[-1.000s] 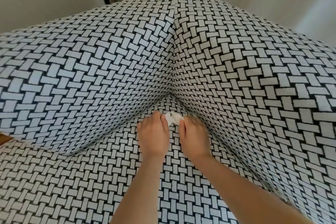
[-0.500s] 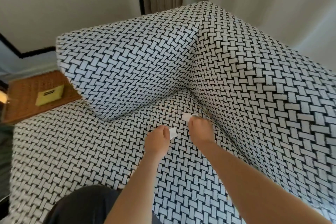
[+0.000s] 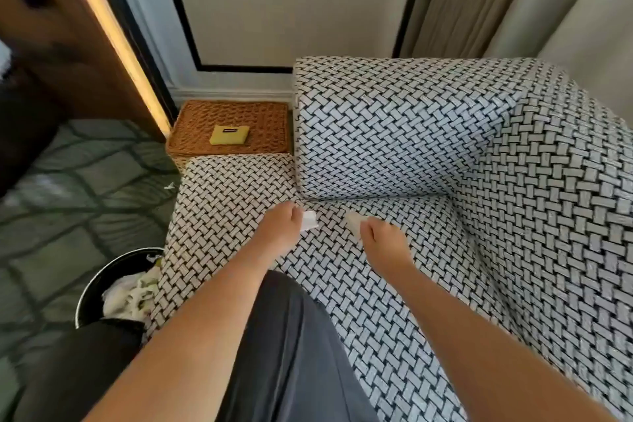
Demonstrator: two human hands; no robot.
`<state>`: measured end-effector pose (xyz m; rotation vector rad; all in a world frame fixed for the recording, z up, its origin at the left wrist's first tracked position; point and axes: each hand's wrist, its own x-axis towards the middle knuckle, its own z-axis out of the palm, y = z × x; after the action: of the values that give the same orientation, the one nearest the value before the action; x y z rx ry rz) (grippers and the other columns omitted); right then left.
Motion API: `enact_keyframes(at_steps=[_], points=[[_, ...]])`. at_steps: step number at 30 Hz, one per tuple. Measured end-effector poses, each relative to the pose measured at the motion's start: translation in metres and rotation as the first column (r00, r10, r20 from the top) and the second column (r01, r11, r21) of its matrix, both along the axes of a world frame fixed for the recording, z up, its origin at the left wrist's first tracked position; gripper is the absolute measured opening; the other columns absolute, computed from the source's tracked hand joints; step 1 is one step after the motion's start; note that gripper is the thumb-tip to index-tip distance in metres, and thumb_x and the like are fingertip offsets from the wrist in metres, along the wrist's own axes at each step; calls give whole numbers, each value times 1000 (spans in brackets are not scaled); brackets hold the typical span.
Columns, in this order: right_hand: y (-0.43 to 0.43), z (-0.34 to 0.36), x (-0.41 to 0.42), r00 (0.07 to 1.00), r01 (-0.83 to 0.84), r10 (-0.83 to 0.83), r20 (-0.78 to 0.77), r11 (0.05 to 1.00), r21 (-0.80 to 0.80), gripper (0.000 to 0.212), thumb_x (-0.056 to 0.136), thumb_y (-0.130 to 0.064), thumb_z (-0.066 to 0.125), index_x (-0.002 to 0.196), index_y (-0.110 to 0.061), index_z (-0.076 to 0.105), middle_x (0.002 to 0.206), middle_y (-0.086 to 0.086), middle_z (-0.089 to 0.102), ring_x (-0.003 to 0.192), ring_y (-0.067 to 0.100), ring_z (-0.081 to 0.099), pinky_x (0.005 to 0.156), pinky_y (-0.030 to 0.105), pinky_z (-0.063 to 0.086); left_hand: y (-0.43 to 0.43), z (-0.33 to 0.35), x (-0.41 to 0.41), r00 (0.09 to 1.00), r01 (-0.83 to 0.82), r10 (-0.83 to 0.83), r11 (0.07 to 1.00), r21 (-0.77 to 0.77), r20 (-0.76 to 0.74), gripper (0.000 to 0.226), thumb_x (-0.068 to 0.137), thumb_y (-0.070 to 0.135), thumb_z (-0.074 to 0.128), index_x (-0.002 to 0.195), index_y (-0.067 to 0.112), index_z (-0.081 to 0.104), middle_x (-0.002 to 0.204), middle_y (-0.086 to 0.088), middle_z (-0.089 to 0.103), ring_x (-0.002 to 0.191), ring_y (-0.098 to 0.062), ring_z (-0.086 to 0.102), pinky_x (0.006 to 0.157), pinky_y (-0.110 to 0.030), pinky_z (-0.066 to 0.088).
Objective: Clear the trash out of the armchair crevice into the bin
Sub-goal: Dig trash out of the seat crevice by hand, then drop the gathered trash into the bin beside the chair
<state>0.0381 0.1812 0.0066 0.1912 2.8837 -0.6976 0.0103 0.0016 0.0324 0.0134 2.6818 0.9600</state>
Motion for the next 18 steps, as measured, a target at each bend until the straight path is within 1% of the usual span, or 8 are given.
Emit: enact_keyframes(at_steps=[1, 3, 6, 9, 11, 13, 16, 18], points=[[-16, 4, -3, 998, -54, 54, -16, 998, 21, 24, 100, -21, 30, 81, -11, 41, 63, -2, 40, 53, 12, 42, 47, 18, 32, -20, 4, -1, 999, -48, 49, 999, 8, -7, 32, 101, 20, 31, 119, 0, 49, 104, -14, 54, 67, -12, 53, 44, -17, 40], [-49, 11, -8, 989, -145, 147, -31, 988, 49, 24, 100, -21, 31, 82, -9, 43, 66, 1, 45, 59, 17, 47, 51, 24, 40, -58, 9, -2, 989, -148, 148, 989, 7, -19, 32, 102, 20, 29, 115, 0, 50, 102, -14, 53, 63, -13, 49, 45, -18, 38], [-104, 14, -20, 978, -209, 208, -10, 976, -55, 35, 100, -26, 29, 90, -3, 54, 72, 8, 57, 56, 17, 50, 49, 25, 46, -108, 10, 1, 966, -257, 254, 963, -83, -44, 32, 102, 20, 26, 107, 0, 51, 99, -14, 51, 73, -19, 50, 63, -31, 39], [-168, 17, -30, 938, -346, 344, -38, 935, -80, 33, 100, -27, 31, 91, -7, 56, 76, 8, 59, 54, 12, 49, 45, 21, 40, -161, -6, 8, 927, -374, 371, 924, -83, -46, 36, 101, 22, 28, 106, -3, 54, 104, -20, 58, 95, -33, 57, 78, -36, 41], [-205, 15, -32, 907, -420, 417, -51, 901, -104, 29, 99, -26, 33, 87, -11, 55, 75, 6, 57, 52, 9, 45, 44, 19, 35, -193, -25, 20, 897, -442, 442, 896, -47, -12, 34, 101, 23, 30, 98, -1, 54, 94, -15, 59, 96, -35, 57, 78, -36, 43], [-241, 7, -33, 883, -469, 468, -43, 874, -126, 30, 99, -26, 34, 79, -13, 53, 70, 2, 53, 53, 9, 43, 46, 21, 37, -225, -45, 36, 859, -511, 511, 859, -25, 25, 33, 100, 23, 31, 96, 0, 55, 89, -12, 58, 96, -34, 56, 79, -36, 42], [-290, -12, -32, 848, -525, 530, 0, 841, -130, 32, 98, -27, 35, 74, -14, 52, 64, -2, 48, 55, 11, 42, 50, 26, 35, -263, -71, 52, 781, -617, 619, 785, -57, 83, 38, 101, 21, 29, 113, -5, 54, 117, -21, 58, 110, -35, 52, 86, -35, 38], [-318, -27, -31, 834, -543, 551, 26, 829, -135, 33, 97, -27, 35, 70, -15, 49, 63, -3, 46, 59, 14, 45, 53, 27, 33, -281, -86, 52, 710, -696, 698, 715, -59, 94, 40, 102, 20, 27, 116, -8, 53, 124, -23, 55, 116, -36, 49, 89, -35, 36]])
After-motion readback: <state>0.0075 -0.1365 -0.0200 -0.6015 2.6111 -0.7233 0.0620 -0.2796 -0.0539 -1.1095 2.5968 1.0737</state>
